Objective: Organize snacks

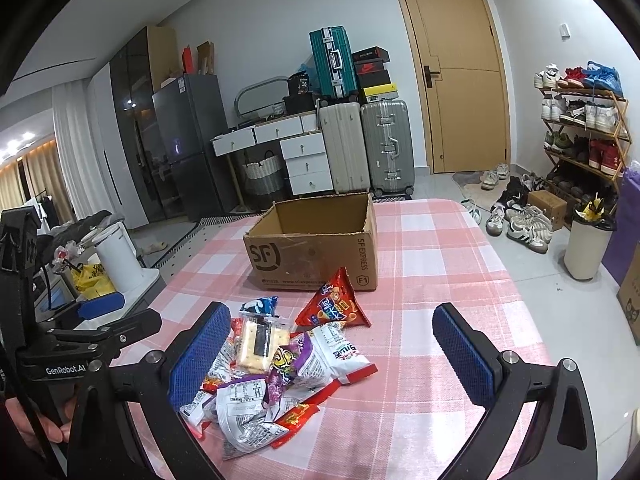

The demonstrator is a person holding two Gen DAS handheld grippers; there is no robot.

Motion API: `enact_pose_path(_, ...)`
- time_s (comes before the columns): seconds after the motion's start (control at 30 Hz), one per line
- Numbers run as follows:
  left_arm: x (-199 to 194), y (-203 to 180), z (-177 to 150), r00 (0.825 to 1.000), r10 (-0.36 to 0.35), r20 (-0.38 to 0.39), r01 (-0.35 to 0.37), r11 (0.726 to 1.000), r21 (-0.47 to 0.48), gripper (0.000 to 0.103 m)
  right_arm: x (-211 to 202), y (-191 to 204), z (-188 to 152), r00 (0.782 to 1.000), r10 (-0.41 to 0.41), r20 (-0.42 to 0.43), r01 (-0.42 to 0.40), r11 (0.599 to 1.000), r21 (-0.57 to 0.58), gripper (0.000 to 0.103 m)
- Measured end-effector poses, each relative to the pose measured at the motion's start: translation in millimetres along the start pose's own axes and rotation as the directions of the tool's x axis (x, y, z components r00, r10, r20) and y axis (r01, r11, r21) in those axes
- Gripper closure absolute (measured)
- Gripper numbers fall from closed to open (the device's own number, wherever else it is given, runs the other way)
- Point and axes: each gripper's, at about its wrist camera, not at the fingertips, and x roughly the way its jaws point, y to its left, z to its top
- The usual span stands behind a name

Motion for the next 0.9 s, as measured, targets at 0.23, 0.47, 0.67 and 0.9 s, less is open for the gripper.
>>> enact_pose_path(0.23, 0, 1, -1, 1.000, 0.003, 0.001, -0.003, 1.000, 0.000, 0.005, -2, 1, 1, 1.000, 0.008, 0.006, -0.008, 1.000, -0.002, 0.000)
enact_pose_path(0.47, -1, 1, -2, 1.000, 0.005, -0.001, -0.005, 1.000, 0.001, 0.005, -7, -1, 3, 1.000, 0.010, 0.018, -0.010, 1.000, 0.002, 0.000)
enact_pose_path(0.67, -1, 3, -2, 1.000, 0.003, -0.004, -0.003, 1.000, -0.003, 0.005, -8, -1, 4, 1.000, 0.013, 0.023, -0.013, 1.000, 0.001, 0.000)
enact_pose_path(0.9, 1, 11, -2, 1.000, -0.016, -0.017, 0.015, 1.000, -0.023, 0.005, -11, 0, 6, 0.999, 0.020, 0.030, -0.020, 1.000, -0.009, 0.000)
